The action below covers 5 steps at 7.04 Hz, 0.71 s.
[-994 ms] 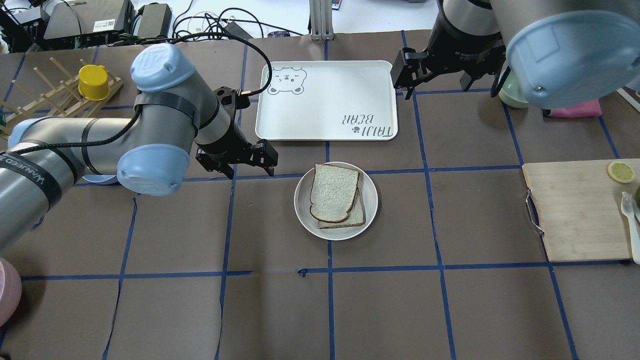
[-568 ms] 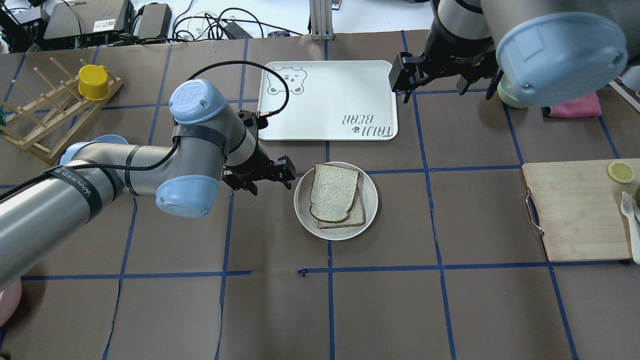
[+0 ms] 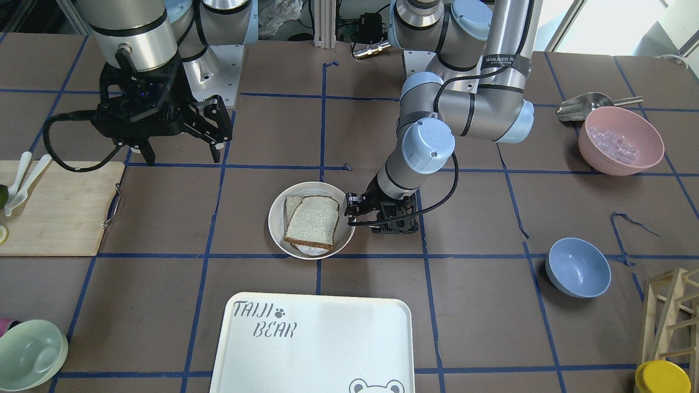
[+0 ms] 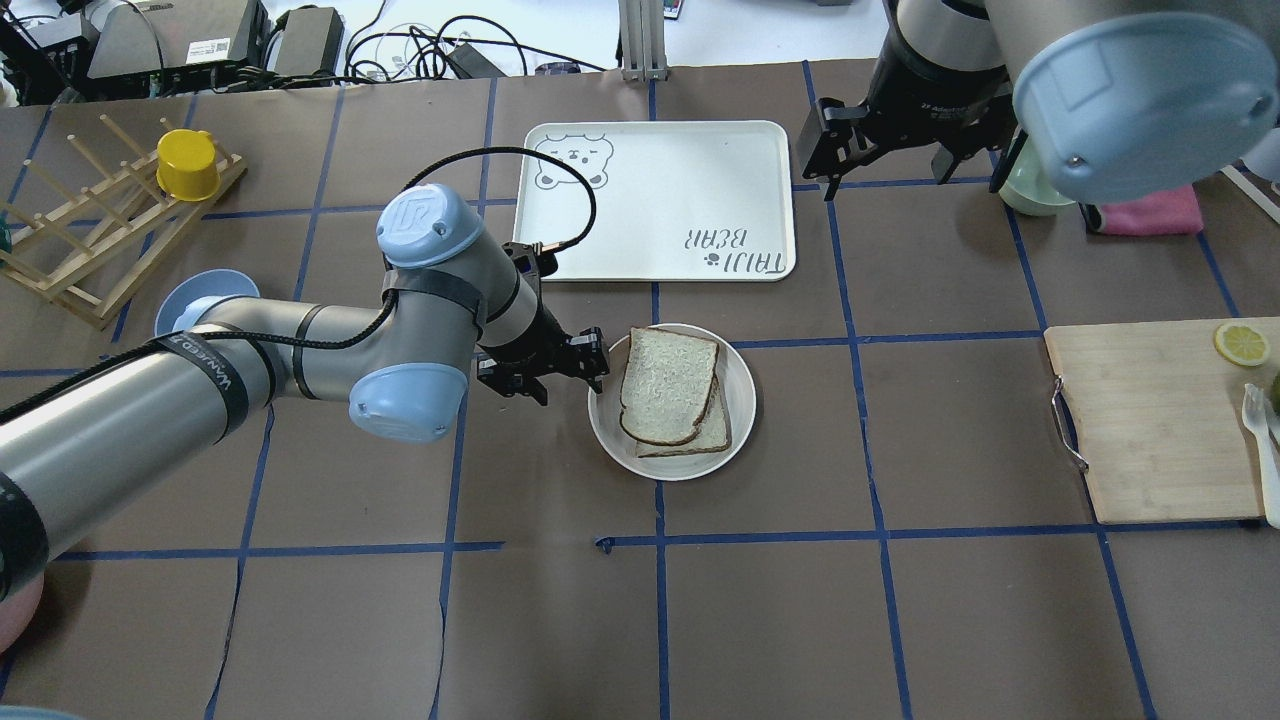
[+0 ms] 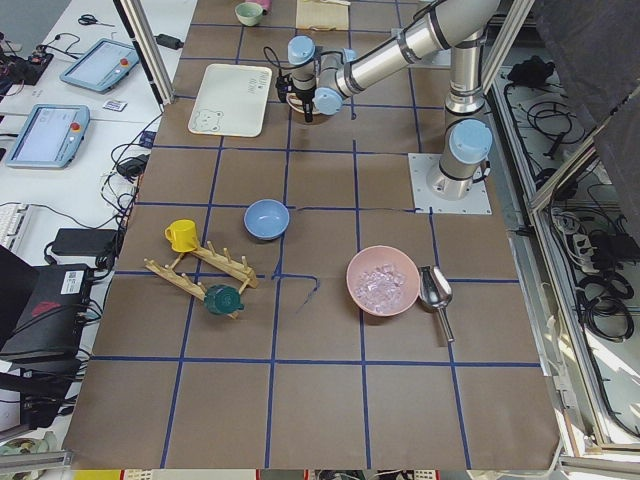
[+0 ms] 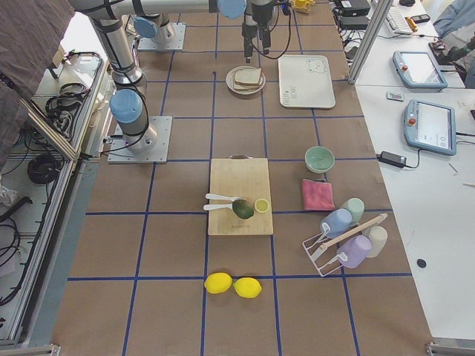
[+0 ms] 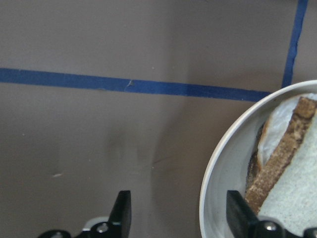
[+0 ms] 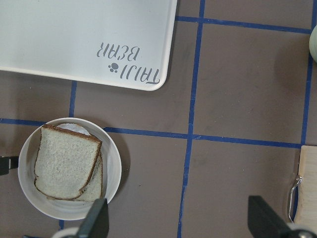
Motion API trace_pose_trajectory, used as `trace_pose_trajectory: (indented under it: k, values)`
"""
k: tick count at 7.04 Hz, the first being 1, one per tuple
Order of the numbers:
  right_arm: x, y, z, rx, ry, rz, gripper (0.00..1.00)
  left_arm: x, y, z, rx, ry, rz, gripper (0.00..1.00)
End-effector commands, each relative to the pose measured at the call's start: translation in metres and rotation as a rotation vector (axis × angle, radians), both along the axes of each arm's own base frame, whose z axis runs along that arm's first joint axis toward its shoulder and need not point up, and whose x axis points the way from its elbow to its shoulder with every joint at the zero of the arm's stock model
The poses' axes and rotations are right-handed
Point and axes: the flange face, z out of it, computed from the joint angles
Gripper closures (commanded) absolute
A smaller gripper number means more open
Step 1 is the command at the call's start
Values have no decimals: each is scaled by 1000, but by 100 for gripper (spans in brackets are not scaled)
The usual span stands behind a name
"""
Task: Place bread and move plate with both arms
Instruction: 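Lower the left gripper and grip the rim of the white plate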
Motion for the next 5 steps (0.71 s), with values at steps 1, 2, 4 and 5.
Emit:
trace_pose_trajectory:
  k: [1, 2, 4, 5]
  values:
    - [-21, -5, 2, 3, -3, -21, 0, -9, 0, -13, 6, 0, -9, 28]
    - [-18, -3, 5, -2, -6, -17, 0, -8, 0, -18, 16, -3, -10, 35]
    - [-16, -2, 5, -2, -7, -22, 0, -10, -1, -20, 19, 0, -8, 84]
    - [-16, -2, 5, -1, -7, -23, 0, -11, -1, -20, 22, 10, -3, 100]
